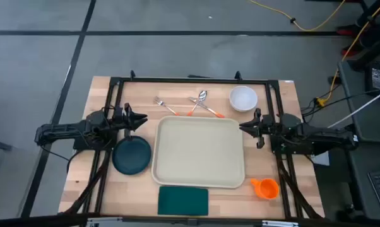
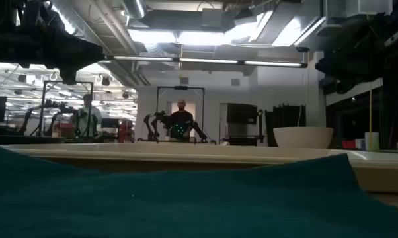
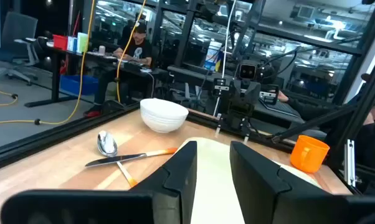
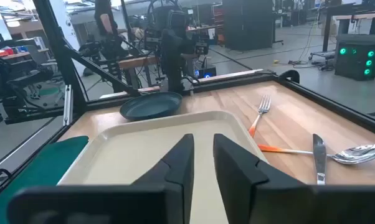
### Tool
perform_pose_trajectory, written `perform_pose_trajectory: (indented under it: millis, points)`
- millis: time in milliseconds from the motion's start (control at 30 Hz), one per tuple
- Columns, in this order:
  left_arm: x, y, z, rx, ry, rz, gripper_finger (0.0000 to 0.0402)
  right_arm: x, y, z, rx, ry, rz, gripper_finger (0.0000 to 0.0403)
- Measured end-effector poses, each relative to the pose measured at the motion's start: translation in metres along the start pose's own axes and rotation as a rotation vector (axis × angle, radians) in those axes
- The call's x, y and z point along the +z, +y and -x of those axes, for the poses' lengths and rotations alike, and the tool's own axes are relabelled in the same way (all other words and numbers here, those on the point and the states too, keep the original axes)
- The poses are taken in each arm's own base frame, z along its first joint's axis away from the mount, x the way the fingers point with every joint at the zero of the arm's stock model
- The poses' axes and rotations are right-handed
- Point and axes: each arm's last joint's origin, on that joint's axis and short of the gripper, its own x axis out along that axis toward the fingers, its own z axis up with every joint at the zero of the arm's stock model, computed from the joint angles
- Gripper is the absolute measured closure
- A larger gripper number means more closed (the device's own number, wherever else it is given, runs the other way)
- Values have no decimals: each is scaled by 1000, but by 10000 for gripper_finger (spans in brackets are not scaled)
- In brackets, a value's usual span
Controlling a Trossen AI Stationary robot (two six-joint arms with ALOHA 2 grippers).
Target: Set up tray
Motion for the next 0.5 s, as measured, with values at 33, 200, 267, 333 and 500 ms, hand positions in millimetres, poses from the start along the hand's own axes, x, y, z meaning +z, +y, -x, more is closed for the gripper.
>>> perform_pose_trajectory:
  millis: [33,200,267,333,500]
  points:
    - [0,0,0,0,0,0,311,0,0,0,0,0,-1,336]
    - [0,0,0,0,0,0,311,0,0,0,0,0,-1,336]
    - [0,0,0,0,0,0,311,0,0,0,0,0,0,336]
    - [0,0,0,0,0,0,311,0,0,0,0,0,0,336]
    - [0,0,0,0,0,0,311,0,0,0,-2,-1,40,336]
